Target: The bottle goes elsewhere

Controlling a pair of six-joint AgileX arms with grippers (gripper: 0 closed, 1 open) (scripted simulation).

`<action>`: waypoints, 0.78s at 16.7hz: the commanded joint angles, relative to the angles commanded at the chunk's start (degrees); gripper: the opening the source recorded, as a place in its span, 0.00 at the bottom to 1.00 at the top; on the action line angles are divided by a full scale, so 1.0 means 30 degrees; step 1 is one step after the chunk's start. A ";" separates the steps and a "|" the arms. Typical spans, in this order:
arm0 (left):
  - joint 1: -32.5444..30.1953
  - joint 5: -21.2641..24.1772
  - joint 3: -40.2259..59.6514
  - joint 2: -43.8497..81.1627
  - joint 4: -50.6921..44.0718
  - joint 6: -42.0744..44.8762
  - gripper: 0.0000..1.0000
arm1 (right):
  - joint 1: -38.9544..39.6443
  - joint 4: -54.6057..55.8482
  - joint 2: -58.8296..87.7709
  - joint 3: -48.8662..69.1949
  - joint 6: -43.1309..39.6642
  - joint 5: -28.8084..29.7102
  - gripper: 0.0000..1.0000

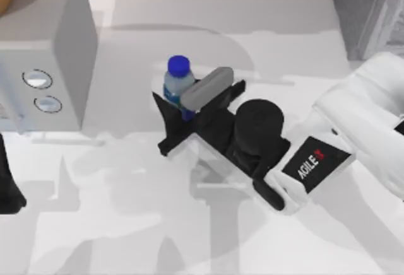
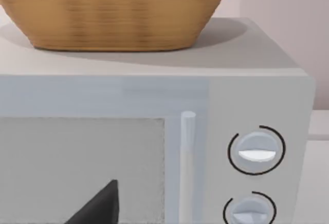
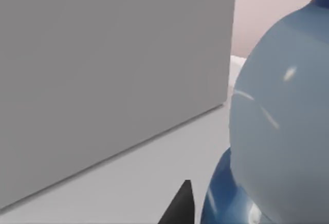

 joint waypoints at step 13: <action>0.0000 0.0000 0.0000 0.0000 0.0000 0.0000 1.00 | -1.2784 0.3775 -0.3926 -0.7628 -0.0147 -1.2691 0.00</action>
